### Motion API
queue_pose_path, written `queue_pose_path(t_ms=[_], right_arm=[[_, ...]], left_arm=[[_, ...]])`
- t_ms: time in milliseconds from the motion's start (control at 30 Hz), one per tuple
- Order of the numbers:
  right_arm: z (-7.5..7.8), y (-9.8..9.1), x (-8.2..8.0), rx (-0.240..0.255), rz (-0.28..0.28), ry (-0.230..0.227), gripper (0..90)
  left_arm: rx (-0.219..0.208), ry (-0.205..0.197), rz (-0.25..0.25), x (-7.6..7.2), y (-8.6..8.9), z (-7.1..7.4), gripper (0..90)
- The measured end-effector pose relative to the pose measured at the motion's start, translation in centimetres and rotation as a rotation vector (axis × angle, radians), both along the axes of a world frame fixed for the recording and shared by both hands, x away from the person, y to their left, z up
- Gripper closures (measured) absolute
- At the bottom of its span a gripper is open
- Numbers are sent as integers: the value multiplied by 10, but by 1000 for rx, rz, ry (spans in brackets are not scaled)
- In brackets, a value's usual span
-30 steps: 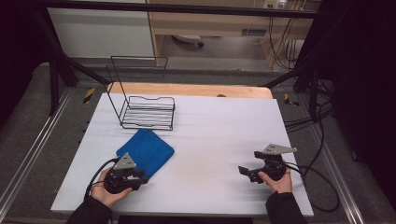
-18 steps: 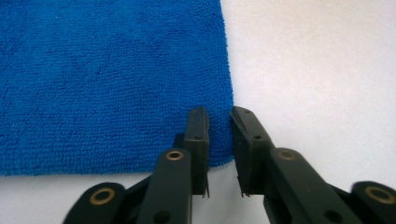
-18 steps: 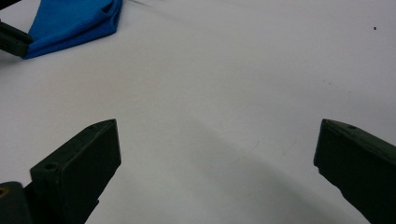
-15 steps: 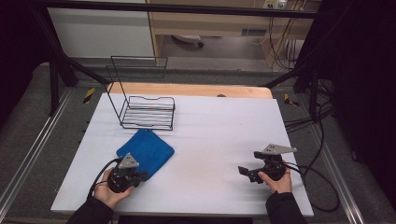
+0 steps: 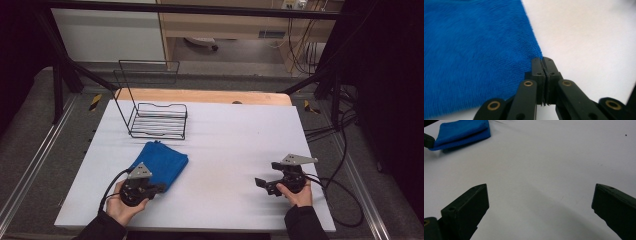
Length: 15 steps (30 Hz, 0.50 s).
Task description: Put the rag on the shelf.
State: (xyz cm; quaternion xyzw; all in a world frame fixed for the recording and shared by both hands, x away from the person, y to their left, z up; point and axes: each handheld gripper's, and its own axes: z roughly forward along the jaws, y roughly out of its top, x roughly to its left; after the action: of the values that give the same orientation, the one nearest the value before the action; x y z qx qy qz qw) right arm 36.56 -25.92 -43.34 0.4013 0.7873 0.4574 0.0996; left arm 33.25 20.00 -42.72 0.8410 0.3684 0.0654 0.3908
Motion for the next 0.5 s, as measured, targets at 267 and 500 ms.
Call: queue_pose_path(t_ms=[267,500], right_arm=[[0,-1,0,2,-2,-1,18],[1,-1,0,2,-3,-1,19]], left_arm=[[-13,8,-56,-3,-44,0,884],[-18,-13,-82,3,-76,-3,883]])
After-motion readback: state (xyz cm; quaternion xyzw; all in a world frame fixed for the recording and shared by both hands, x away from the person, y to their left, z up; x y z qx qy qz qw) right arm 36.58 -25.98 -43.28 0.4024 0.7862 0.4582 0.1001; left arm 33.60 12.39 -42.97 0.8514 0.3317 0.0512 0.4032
